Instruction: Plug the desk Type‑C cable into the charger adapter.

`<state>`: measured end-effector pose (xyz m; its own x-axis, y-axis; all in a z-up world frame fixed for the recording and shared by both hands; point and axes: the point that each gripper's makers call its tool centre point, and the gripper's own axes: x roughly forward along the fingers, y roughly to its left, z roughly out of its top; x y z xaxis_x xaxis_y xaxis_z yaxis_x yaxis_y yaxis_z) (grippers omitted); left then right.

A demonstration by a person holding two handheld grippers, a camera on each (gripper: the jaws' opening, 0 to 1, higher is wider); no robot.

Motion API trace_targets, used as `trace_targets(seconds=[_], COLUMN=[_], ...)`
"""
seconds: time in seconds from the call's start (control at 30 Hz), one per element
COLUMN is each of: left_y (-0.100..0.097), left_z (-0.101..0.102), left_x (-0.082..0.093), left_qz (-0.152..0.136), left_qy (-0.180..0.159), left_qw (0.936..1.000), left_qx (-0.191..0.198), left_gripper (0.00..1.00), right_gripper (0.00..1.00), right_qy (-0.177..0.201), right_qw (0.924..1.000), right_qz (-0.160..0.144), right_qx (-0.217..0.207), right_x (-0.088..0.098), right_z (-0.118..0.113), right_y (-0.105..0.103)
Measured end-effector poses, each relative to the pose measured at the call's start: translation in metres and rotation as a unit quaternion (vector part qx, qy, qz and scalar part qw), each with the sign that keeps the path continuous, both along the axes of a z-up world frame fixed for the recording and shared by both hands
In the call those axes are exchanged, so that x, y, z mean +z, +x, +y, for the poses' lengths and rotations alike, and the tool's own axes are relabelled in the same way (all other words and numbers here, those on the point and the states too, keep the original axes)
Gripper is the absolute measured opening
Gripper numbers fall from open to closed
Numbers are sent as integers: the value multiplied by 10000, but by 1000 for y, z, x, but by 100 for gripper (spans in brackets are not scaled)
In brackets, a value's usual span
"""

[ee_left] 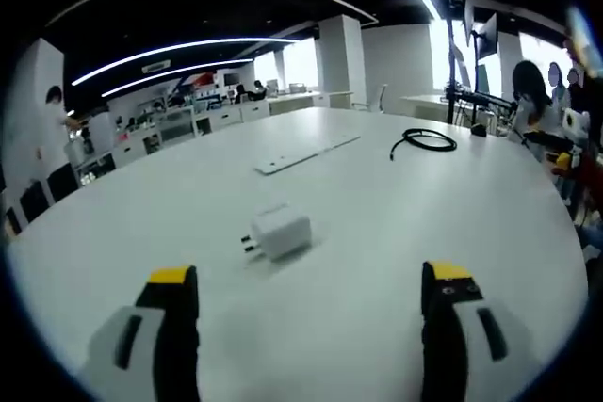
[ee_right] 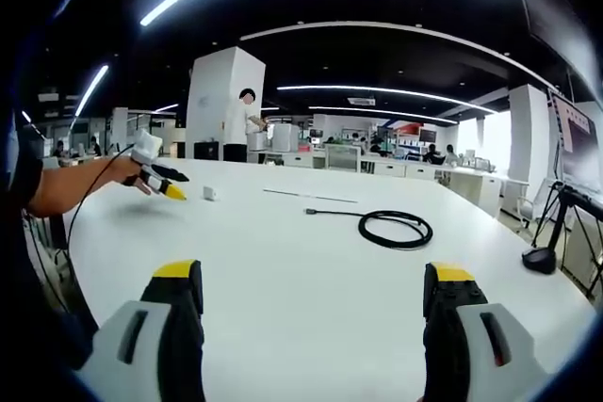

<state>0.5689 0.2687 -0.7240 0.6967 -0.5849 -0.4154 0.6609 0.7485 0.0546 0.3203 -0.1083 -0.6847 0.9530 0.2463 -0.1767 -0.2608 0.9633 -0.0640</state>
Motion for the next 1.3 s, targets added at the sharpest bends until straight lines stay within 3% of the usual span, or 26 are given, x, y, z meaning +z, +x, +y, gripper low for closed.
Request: trace_targets(seconds=[0.73,1.03,1.3], left_y=[29,51,52], left_z=[-13,-12,-16], left_x=[-5,-9,-12], left_qz=[52,95,92], left_qy=[43,22,39], left_qw=[10000,9999,9999], left_qx=[-49,-64,-75], left_gripper=[98,95,94], right_gripper=[98,98,98], right_qy=[17,-3,-32], right_qw=[10000,9999,9999], right_qz=[53,77,101], right_qx=[-66,-66,-73], right_x=[-6,-7,-7], right_z=[-6,-5,-4], right_y=[6,8,11])
